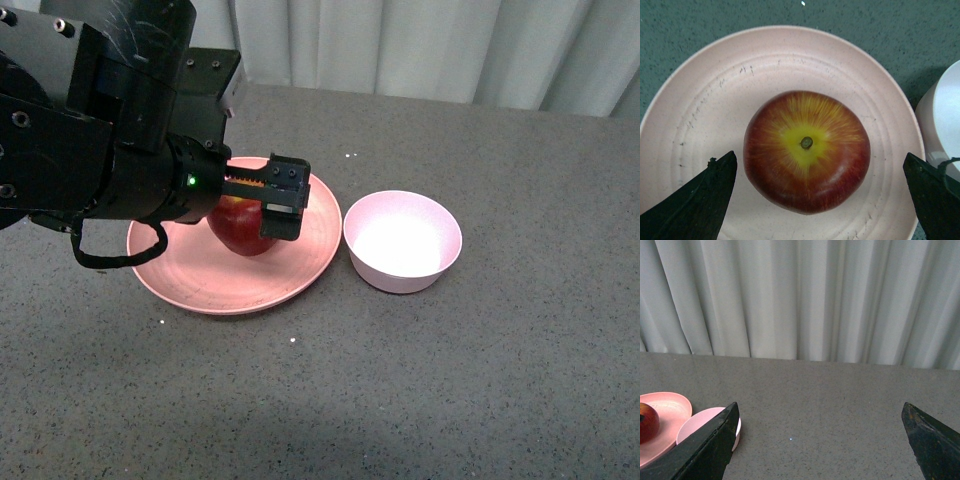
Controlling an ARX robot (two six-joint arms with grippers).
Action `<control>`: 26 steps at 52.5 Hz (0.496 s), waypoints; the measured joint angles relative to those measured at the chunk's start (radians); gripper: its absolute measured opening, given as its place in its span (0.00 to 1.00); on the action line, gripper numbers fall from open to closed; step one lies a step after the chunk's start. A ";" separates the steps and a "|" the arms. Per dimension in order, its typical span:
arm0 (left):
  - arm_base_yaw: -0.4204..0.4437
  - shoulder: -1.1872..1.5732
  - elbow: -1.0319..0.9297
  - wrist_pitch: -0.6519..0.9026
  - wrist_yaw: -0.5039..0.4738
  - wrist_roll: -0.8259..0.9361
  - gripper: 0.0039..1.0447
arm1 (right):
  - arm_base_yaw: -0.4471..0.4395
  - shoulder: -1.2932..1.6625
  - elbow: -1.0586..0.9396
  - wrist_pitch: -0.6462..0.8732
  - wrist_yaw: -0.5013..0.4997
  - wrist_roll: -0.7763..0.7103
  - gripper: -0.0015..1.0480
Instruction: Move apple from plate to bowl
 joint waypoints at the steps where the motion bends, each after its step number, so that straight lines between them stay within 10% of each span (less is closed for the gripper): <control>1: 0.000 0.003 0.002 0.000 -0.002 0.000 0.94 | 0.000 0.000 0.000 0.000 0.000 0.000 0.91; 26: 0.013 0.082 0.064 -0.035 -0.041 0.008 0.84 | 0.000 0.000 0.000 0.000 0.000 0.000 0.91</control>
